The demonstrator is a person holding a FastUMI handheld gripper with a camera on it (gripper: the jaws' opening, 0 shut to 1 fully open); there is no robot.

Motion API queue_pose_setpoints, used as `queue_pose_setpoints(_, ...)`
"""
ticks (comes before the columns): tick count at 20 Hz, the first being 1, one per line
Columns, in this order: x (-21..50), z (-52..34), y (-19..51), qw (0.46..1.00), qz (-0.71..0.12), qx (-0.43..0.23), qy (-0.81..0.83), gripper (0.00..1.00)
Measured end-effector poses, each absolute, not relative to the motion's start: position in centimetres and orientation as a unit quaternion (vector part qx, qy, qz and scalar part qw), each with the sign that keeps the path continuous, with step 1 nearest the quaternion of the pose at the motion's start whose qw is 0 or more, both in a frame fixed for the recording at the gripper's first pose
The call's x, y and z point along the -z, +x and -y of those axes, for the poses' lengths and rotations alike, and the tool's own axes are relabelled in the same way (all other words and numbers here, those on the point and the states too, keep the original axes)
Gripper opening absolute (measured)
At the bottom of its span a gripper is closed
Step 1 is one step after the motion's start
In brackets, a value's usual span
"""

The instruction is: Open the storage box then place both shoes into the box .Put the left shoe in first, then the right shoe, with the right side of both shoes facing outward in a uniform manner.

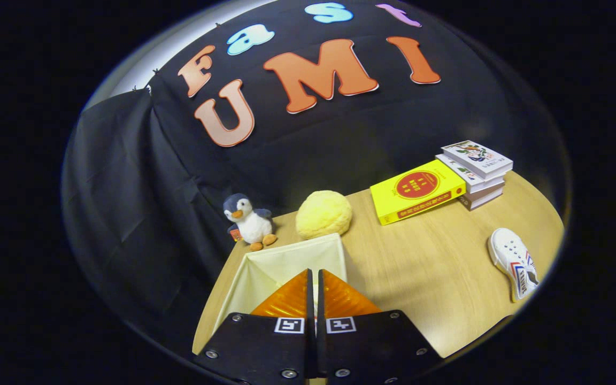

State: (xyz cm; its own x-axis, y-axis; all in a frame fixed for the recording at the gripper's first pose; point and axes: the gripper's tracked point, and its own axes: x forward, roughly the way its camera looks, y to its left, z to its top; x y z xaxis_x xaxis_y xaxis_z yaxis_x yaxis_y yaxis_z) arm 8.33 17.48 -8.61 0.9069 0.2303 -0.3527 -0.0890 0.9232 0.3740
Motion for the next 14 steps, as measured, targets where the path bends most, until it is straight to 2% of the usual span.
queue_pose_setpoints(3,8.6,-11.9,8.1,0.963,-0.194,-0.049,0.182,0.01)
queue_pose_setpoints(4,8.7,-10.0,7.9,0.964,-0.193,-0.034,0.179,0.06)
queue_pose_setpoints(7,9.7,-4.3,7.2,0.965,-0.202,0.01,0.167,0.14)
queue_pose_setpoints(10,10.6,1.1,6.4,0.966,-0.208,0.044,0.148,0.17)
queue_pose_setpoints(11,10.8,2.8,6.0,0.966,-0.208,0.053,0.144,0.23)
queue_pose_setpoints(12,11.2,4.5,5.7,0.966,-0.209,0.064,0.141,0.34)
queue_pose_setpoints(14,12.4,7.6,5.2,0.963,-0.217,0.08,0.139,0.49)
